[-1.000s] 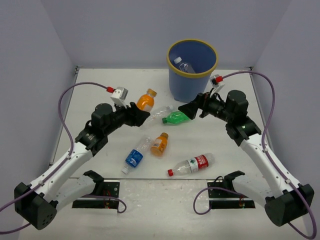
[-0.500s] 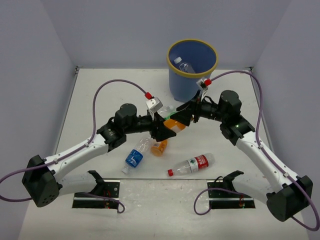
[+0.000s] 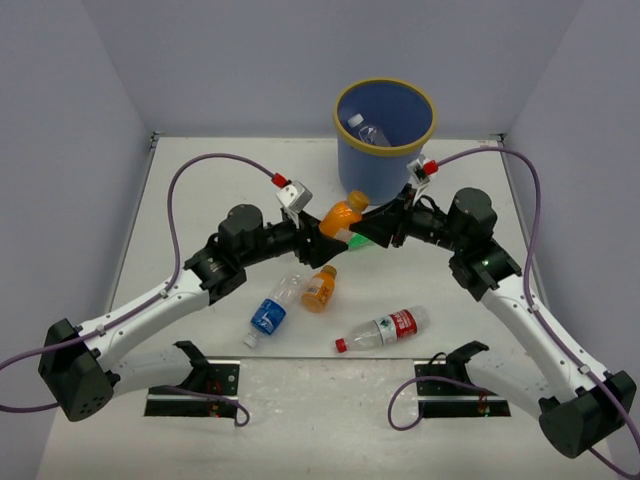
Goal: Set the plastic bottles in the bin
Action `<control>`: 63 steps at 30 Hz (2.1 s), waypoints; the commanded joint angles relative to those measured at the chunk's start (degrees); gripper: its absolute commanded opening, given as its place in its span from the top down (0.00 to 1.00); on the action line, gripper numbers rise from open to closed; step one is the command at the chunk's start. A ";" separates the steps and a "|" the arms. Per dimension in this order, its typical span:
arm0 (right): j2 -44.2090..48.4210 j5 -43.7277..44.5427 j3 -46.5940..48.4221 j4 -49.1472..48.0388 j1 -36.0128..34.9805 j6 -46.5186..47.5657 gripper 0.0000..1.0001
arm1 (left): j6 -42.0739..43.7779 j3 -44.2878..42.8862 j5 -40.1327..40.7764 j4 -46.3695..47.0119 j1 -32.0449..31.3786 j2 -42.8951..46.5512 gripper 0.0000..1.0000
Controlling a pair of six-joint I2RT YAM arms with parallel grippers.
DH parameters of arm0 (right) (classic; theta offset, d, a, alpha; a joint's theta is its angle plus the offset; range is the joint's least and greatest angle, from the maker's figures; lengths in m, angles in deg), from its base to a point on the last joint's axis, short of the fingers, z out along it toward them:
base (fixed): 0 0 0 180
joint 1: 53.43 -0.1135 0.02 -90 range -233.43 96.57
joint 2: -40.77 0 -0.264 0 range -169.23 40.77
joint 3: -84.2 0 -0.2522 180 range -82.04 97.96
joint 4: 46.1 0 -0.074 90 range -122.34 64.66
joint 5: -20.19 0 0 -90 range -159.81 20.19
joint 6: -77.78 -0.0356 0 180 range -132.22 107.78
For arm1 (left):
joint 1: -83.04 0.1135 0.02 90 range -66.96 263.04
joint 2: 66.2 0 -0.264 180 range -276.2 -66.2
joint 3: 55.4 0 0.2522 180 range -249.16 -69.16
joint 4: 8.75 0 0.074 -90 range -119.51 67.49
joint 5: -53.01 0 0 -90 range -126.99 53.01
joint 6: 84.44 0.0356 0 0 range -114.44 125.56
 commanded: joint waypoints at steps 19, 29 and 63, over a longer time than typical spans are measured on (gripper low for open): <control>-6.27 -9.14 0.91 -9.67 -0.70 -2.09 0.25 | 3.02 1.36 -10.51 9.38 -1.04 -0.19 1.00; -5.94 -6.30 -0.95 -14.22 -1.33 -4.03 0.91 | 2.86 0.64 -9.52 7.70 -1.22 -1.61 0.99; -37.38 34.31 46.29 15.04 10.98 4.29 0.01 | -19.28 18.60 28.52 -32.51 -1.29 11.60 0.00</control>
